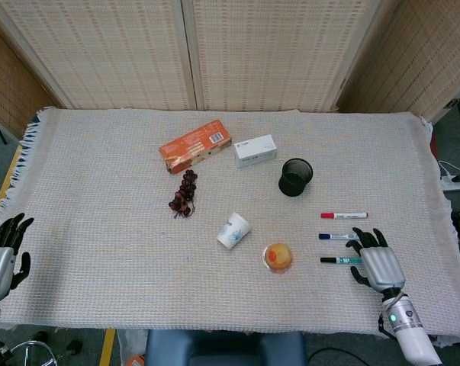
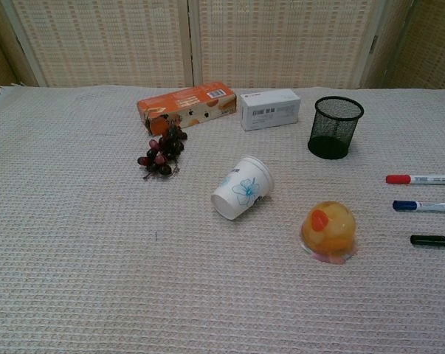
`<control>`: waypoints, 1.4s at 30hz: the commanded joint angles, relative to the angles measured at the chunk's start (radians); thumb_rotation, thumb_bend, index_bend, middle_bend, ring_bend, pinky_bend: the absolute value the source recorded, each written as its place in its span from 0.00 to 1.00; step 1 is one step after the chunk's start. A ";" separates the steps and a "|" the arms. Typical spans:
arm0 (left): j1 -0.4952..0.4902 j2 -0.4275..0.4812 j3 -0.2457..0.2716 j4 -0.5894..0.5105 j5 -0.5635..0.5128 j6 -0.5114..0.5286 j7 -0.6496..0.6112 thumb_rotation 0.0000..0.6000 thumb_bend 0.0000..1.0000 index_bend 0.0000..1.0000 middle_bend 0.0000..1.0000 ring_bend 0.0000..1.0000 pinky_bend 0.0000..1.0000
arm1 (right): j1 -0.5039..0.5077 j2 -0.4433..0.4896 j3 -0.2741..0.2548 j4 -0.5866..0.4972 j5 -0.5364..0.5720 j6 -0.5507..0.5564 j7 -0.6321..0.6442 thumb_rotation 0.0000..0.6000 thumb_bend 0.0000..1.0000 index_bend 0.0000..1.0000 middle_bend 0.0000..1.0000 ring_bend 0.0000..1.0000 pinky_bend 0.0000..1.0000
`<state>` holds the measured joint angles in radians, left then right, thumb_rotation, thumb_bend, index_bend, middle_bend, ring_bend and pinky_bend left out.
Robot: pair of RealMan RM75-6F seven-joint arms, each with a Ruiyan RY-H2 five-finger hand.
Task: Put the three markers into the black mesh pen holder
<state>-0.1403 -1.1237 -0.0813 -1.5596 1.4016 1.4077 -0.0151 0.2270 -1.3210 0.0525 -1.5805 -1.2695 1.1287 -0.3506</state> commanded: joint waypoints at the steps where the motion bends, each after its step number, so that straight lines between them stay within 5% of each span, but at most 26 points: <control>1: 0.000 0.000 0.000 0.001 -0.001 -0.001 -0.002 1.00 0.61 0.10 0.00 0.00 0.10 | 0.027 -0.025 0.017 0.027 0.045 -0.038 -0.020 1.00 0.32 0.31 0.06 0.12 0.00; 42: -0.001 0.002 -0.002 0.009 -0.006 -0.007 -0.017 1.00 0.61 0.10 0.00 0.00 0.10 | 0.085 -0.099 -0.019 0.111 0.159 -0.082 -0.091 1.00 0.32 0.53 0.06 0.12 0.00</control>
<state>-0.1409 -1.1213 -0.0833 -1.5504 1.3959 1.4006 -0.0320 0.3111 -1.4198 0.0337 -1.4707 -1.1125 1.0482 -0.4391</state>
